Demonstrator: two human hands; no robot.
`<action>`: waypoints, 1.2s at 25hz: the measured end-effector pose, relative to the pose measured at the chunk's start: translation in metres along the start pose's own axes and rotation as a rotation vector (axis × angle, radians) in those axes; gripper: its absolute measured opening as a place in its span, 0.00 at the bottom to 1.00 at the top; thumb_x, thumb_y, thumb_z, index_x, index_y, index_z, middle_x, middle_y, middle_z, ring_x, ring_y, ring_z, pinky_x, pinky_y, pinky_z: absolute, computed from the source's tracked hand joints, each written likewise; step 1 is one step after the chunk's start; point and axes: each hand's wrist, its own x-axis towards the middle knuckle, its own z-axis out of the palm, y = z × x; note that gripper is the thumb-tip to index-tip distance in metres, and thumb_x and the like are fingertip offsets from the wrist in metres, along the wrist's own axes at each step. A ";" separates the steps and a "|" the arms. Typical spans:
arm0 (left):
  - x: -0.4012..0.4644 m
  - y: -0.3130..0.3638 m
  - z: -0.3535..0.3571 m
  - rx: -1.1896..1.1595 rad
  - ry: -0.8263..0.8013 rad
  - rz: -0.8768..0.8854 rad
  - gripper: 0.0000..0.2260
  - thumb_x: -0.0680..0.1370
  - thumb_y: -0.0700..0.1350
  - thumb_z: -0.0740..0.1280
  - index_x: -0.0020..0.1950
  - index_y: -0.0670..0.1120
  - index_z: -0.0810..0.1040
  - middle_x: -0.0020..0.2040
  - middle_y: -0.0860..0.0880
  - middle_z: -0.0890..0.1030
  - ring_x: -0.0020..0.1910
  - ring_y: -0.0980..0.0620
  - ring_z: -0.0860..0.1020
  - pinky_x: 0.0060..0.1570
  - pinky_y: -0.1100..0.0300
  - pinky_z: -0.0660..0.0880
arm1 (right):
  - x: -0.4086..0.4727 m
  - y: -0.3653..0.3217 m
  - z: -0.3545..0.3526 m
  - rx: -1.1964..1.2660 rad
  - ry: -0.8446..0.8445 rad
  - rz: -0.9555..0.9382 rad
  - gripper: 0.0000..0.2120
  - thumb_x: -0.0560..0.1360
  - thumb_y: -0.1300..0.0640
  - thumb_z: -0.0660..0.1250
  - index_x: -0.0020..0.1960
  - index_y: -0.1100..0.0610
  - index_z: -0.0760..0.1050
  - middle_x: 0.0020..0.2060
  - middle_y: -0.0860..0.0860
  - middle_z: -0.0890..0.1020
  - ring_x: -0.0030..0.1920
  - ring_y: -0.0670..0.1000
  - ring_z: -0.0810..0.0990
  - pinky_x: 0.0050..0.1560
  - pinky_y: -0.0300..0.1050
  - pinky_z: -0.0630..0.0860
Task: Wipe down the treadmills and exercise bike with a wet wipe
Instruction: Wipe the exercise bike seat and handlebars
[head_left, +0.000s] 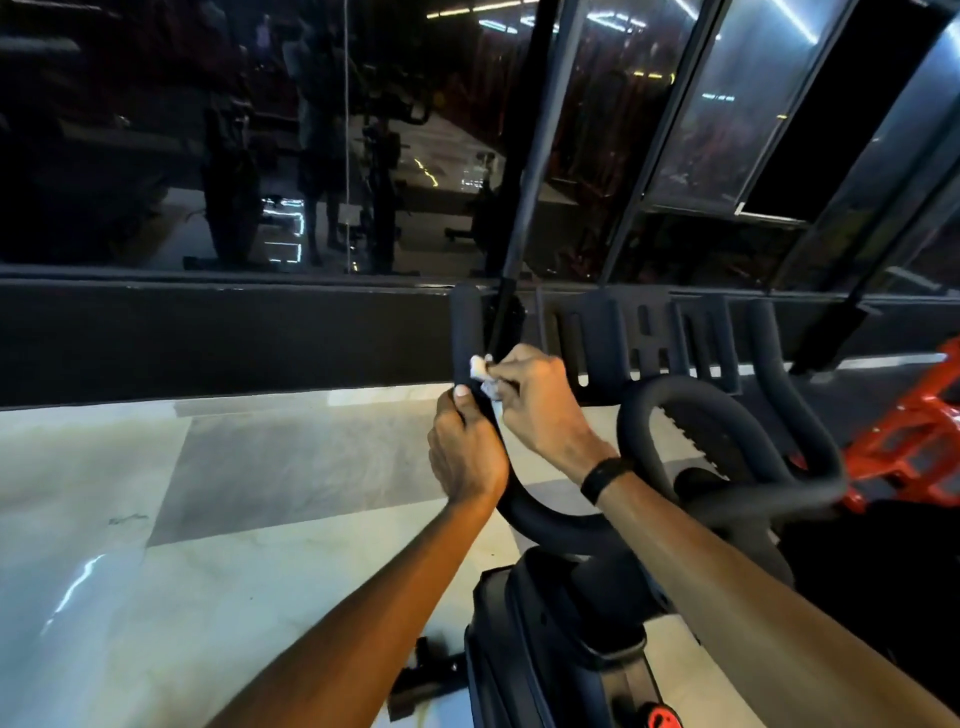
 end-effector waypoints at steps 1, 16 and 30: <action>0.000 -0.001 -0.001 -0.032 0.008 -0.010 0.18 0.86 0.50 0.52 0.62 0.44 0.77 0.58 0.41 0.81 0.58 0.40 0.77 0.54 0.50 0.70 | -0.010 -0.004 -0.004 0.006 -0.049 -0.028 0.09 0.73 0.74 0.68 0.48 0.67 0.84 0.38 0.51 0.75 0.39 0.47 0.74 0.41 0.27 0.68; 0.002 -0.003 -0.004 -0.027 -0.103 -0.029 0.18 0.87 0.52 0.50 0.67 0.44 0.71 0.61 0.44 0.78 0.62 0.43 0.76 0.56 0.55 0.68 | -0.115 -0.002 -0.117 -0.095 -0.473 -0.017 0.15 0.72 0.73 0.67 0.45 0.56 0.86 0.46 0.47 0.80 0.48 0.47 0.79 0.48 0.47 0.77; 0.013 0.001 -0.028 0.011 -0.283 -0.060 0.17 0.86 0.53 0.53 0.68 0.46 0.71 0.60 0.41 0.79 0.61 0.39 0.76 0.61 0.45 0.73 | -0.002 -0.058 -0.065 -0.108 -0.167 0.080 0.09 0.75 0.70 0.66 0.47 0.58 0.81 0.40 0.45 0.74 0.41 0.41 0.76 0.43 0.29 0.68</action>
